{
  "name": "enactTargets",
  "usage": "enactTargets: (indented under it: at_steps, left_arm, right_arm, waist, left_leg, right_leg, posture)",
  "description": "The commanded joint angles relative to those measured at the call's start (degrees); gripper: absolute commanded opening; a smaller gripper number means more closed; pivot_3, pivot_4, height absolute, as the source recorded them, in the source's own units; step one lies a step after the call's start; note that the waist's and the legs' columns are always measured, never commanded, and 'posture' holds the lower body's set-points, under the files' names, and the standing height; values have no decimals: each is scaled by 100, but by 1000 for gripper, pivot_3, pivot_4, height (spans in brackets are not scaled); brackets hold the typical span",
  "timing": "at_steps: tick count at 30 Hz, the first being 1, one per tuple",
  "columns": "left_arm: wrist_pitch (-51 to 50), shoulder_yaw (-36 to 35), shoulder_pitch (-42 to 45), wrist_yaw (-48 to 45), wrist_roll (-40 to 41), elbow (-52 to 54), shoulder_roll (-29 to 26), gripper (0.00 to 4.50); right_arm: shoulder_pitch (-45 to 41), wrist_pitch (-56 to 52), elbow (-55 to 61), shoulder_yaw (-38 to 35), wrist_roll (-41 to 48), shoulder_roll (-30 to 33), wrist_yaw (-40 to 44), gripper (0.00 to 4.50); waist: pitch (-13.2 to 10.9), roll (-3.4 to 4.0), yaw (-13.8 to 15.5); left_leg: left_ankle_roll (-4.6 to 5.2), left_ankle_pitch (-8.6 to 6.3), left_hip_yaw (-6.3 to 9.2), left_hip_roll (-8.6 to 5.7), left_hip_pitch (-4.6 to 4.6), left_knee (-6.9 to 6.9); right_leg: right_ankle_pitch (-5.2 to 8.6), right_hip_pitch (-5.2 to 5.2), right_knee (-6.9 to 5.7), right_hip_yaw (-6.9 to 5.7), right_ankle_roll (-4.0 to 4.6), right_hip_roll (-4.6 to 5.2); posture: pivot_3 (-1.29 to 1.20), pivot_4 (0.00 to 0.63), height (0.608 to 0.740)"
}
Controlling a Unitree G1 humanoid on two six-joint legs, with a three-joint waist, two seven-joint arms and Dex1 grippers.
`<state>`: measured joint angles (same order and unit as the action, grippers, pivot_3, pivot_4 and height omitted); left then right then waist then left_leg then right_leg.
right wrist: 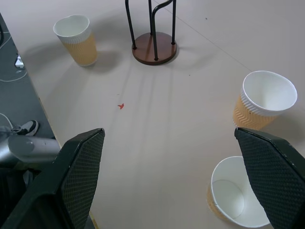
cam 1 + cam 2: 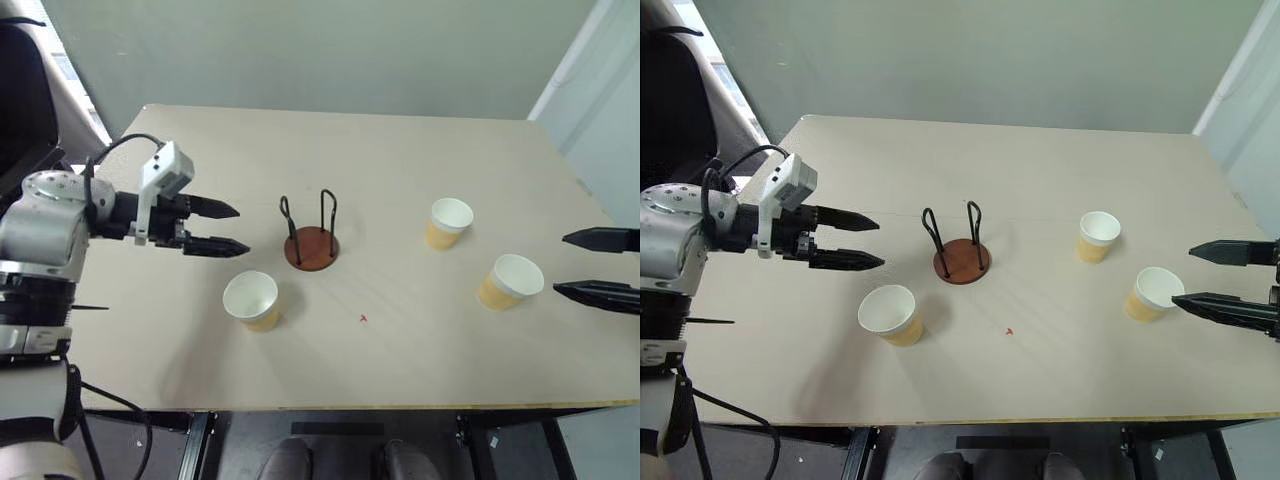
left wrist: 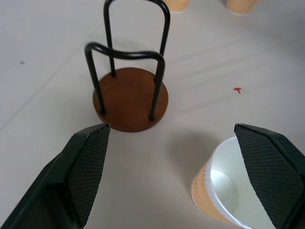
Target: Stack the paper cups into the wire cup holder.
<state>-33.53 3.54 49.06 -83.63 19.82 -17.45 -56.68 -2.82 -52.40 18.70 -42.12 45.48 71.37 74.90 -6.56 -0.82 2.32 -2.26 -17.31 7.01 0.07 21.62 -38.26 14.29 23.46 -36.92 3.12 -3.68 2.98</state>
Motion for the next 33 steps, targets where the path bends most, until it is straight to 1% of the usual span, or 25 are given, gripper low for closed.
enactTargets:
  at_steps: [1, 3, 8, 11, 15, 22, 27, 33]
  left_arm:
    - [145, -11, 276, -36, -71, -95, 66, 4471]
    - [186, 24, 344, -49, -120, -178, 138, 4471]
    - [695, 202, 534, 87, -463, -572, 402, 4471]
    - [1411, 364, 787, 321, -912, -1258, 614, 4471]
    - [1955, 357, 1214, 462, -1146, -2174, 956, 4471]
    - [2526, 344, 1645, 420, -1357, -3332, 1554, 4471]
    - [3038, 255, 2013, 919, -1588, -4309, 1989, 4471]
    - [3270, 55, 2373, 1420, -1644, -5010, 2382, 4471]
  right_arm:
    - [-70, 29, 75, -315, 38, -19, -125, 4449]
    - [-70, 25, 93, -324, 55, -38, -151, 4449]
    - [-71, 15, 147, -361, 118, -68, -186, 4449]
    - [-25, 30, 163, -409, 67, -71, -222, 4449]
    - [89, -17, 239, -525, 69, -131, -250, 4449]
    - [160, -261, 460, -807, 227, -78, -227, 4449]
    - [137, -455, 698, -908, 410, -108, -347, 4449]
    - [155, -539, 791, -978, 469, -119, -439, 4449]
  waist:
    - [0, 0, 0]
    - [0, 0, 0]
    - [0, 0, 2]
    - [0, 0, 4]
    - [0, 0, 18]
    - [0, 0, 50]
    - [0, 0, 65]
    - [0, 0, 80]
  left_leg:
    - [0, 0, 0, 0, 0, 0]
    - [1, 0, 0, 0, 1, -2]
    - [1, 1, 0, 0, 2, -3]
    - [1, 1, 0, 0, 3, -7]
    - [2, 1, 4, 0, 18, -22]
    - [16, -6, 5, -8, 37, -47]
    - [18, -7, 2, -8, 44, -60]
    - [28, -12, 0, -15, 57, -82]
  right_leg:
    - [0, 0, 0, 0, 0, 0]
    - [-1, 0, 0, -1, -2, 0]
    - [-2, -1, 0, 0, -10, 0]
    - [-4, -1, 0, 0, -20, 0]
    - [-6, 2, 1, -2, -28, 0]
    - [-18, 1, 1, -1, -49, 2]
    - [-19, -1, 1, -1, -63, 1]
    - [-20, -1, 9, 1, -89, 2]
  posture:
    - [0, 150, 740]
    - [0, 150, 740]
    - [0, 150, 740]
    - [0, 150, 740]
    - [0, 150, 740]
    - [0, 150, 740]
    - [0, 150, 740]
    - [0, 150, 740]
